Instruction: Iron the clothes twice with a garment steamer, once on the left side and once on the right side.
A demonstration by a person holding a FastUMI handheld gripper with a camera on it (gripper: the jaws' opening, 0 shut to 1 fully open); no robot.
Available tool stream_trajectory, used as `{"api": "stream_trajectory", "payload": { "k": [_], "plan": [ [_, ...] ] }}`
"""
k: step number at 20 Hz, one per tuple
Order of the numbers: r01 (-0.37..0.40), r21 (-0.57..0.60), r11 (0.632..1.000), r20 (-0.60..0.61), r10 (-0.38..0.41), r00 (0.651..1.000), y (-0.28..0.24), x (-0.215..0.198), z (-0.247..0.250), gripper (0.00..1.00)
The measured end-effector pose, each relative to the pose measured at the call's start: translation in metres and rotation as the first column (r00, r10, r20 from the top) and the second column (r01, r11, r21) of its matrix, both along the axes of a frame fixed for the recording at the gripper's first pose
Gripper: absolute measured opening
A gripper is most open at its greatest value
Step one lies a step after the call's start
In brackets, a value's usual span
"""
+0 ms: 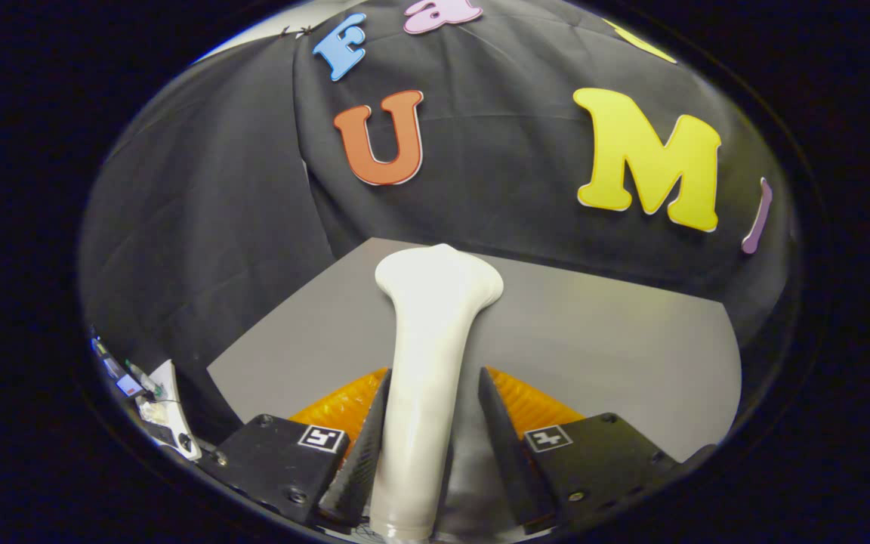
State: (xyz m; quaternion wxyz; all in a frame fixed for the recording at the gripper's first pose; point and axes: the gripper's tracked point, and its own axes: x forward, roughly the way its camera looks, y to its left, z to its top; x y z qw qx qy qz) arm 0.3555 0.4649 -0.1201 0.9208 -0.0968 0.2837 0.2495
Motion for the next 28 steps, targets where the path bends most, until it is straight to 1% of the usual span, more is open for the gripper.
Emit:
{"api": "stream_trajectory", "payload": {
  "k": [2,3,4,6,9,12,16,17,19,20,22,24,28],
  "plan": [
    [0.001,-0.012,1.000,-0.006,-0.001,1.000,0.001,-0.003,0.000,0.65],
    [0.009,-0.005,1.000,-0.015,-0.009,1.000,0.003,-0.004,0.001,0.63],
    [0.017,-0.001,1.000,-0.021,-0.017,1.000,0.005,-0.003,-0.001,0.52],
    [0.027,0.037,0.999,-0.040,-0.026,0.999,0.005,-0.003,0.000,0.46],
    [0.037,0.083,0.996,-0.070,-0.032,0.997,0.005,-0.007,0.003,0.40],
    [0.033,0.084,0.996,-0.044,-0.029,0.999,-0.004,-0.017,0.018,0.38],
    [-0.009,0.159,0.987,-0.019,0.012,1.000,-0.010,-0.045,0.040,0.37],
    [-0.016,0.197,0.980,-0.018,0.020,1.000,-0.014,-0.054,0.047,0.37],
    [-0.022,0.238,0.971,0.011,0.019,1.000,-0.027,-0.069,0.061,0.36],
    [-0.018,0.250,0.968,0.034,0.010,0.999,-0.035,-0.073,0.068,0.36],
    [0.011,0.264,0.964,0.080,-0.033,0.996,-0.055,-0.086,0.080,0.36],
    [0.028,0.286,0.958,0.106,-0.061,0.993,-0.072,-0.103,0.090,0.36],
    [0.087,0.312,0.946,0.150,-0.139,0.979,-0.118,-0.137,0.095,0.36]
  ]
}}
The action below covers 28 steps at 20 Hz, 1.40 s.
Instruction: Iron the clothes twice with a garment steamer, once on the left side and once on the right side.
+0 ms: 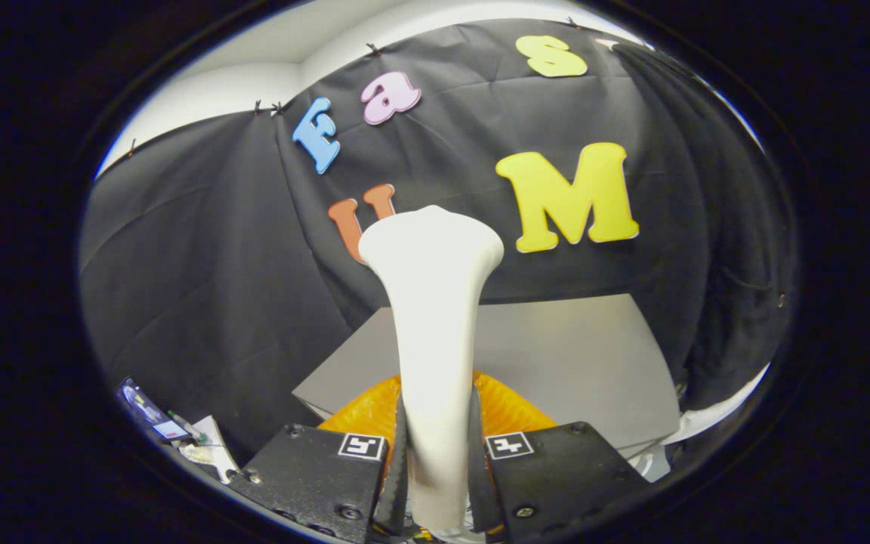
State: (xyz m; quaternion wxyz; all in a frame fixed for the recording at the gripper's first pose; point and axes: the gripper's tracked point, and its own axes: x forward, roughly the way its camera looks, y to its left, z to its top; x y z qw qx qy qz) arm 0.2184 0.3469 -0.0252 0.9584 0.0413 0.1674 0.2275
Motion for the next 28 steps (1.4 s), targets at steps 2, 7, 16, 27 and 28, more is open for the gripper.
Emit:
{"api": "stream_trajectory", "payload": {
  "k": [2,7,16,27,28],
  "plan": [
    [0.055,0.012,0.998,0.014,-0.056,0.998,-0.027,-0.016,-0.005,0.36],
    [0.226,0.003,0.974,0.036,-0.226,0.973,-0.113,-0.062,-0.016,0.36],
    [0.456,0.100,0.885,0.183,-0.466,0.865,-0.245,-0.104,0.059,0.35],
    [0.471,0.164,0.867,0.341,-0.498,0.797,-0.311,-0.048,0.132,0.35],
    [0.470,0.168,0.867,0.353,-0.498,0.792,-0.314,-0.039,0.139,0.35]
  ]
}}
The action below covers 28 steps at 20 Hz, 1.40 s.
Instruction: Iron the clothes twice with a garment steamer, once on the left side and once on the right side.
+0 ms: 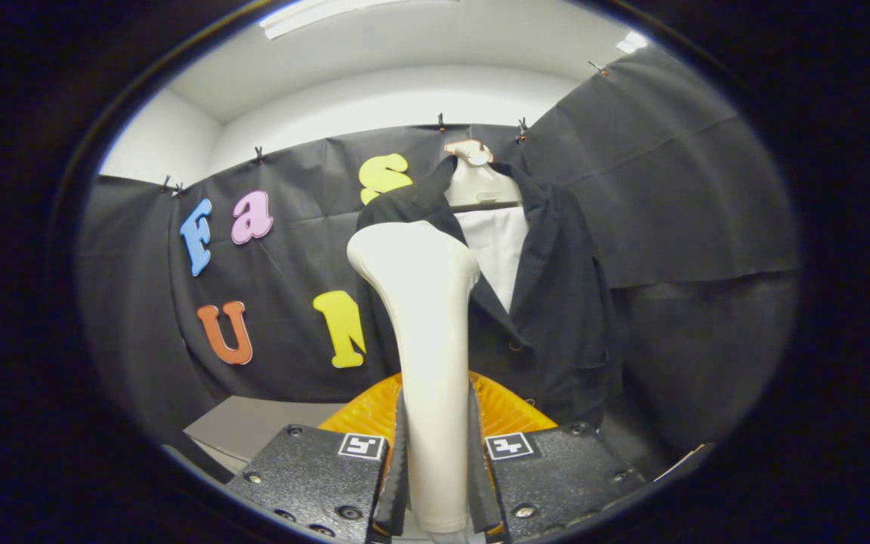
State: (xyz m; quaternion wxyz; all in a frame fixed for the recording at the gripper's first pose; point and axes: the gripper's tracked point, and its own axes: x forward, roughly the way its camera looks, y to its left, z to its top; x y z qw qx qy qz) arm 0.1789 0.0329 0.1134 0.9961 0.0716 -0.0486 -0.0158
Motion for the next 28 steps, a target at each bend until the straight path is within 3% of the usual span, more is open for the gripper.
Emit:
{"api": "stream_trajectory", "payload": {
  "k": [15,22,28],
  "plan": [
    [0.044,-0.105,0.993,0.282,-0.012,0.959,-0.020,0.068,0.117,0.35],
    [0.151,-0.161,0.975,0.359,-0.084,0.929,-0.019,0.077,0.144,0.35],
    [0.256,-0.195,0.947,0.318,-0.186,0.930,-0.024,0.098,0.132,0.35]
  ]
}}
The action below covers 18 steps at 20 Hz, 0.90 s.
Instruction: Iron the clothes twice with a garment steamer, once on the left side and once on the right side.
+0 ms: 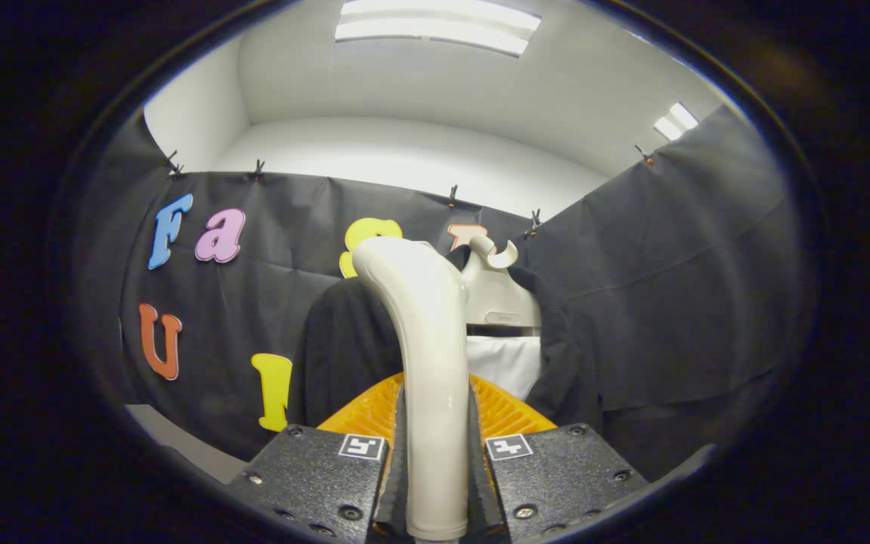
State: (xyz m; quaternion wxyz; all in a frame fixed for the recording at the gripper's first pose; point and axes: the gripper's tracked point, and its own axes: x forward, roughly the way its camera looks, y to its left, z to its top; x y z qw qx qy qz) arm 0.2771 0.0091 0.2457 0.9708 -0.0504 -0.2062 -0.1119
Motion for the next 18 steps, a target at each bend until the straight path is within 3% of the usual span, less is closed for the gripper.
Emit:
{"api": "stream_trajectory", "payload": {
  "k": [4,18],
  "plan": [
    [0.049,-0.028,0.998,-0.009,-0.050,0.999,0.006,-0.003,-0.012,0.35],
    [0.079,0.026,0.997,-0.184,-0.072,0.980,-0.009,-0.005,-0.117,0.36]
  ]
}}
